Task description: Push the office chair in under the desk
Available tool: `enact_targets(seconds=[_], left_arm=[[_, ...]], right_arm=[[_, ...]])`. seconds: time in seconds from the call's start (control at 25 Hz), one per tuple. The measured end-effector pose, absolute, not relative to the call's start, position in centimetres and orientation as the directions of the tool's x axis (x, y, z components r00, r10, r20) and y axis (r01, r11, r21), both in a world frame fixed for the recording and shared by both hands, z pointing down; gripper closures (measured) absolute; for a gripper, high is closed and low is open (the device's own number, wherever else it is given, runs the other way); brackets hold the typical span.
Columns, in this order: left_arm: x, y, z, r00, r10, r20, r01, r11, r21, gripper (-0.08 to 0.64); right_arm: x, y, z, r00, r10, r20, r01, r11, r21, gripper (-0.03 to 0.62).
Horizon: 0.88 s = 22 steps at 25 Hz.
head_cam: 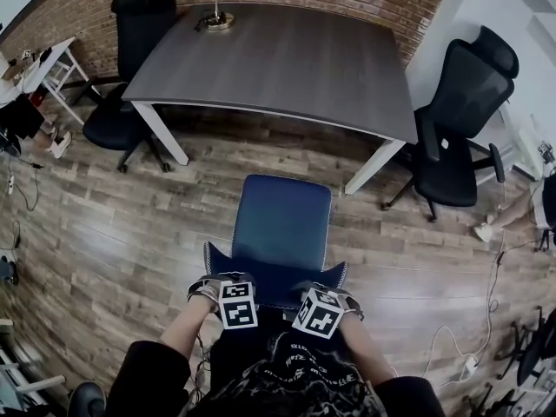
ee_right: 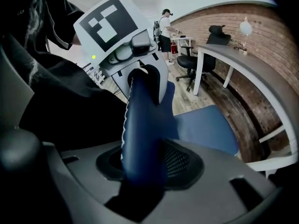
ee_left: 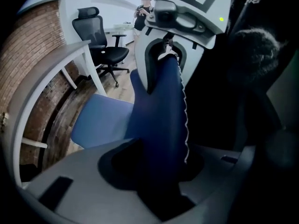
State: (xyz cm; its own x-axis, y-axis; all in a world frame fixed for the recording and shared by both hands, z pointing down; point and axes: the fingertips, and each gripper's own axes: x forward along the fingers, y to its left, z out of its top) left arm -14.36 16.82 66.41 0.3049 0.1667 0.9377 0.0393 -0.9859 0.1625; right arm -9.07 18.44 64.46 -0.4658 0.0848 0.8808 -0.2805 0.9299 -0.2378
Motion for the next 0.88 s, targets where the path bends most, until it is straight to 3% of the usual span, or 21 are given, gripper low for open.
enact_targets(seconds=[0.88], left_arm=[[-12.9,12.1,66.3,0.316,0.125,0.940,0.042,-0.992,0.117,0.413]], right_arm=[[-7.7,13.7,64.4,-0.457,-0.007,0.889,-0.295,0.945,-0.144,0.456]])
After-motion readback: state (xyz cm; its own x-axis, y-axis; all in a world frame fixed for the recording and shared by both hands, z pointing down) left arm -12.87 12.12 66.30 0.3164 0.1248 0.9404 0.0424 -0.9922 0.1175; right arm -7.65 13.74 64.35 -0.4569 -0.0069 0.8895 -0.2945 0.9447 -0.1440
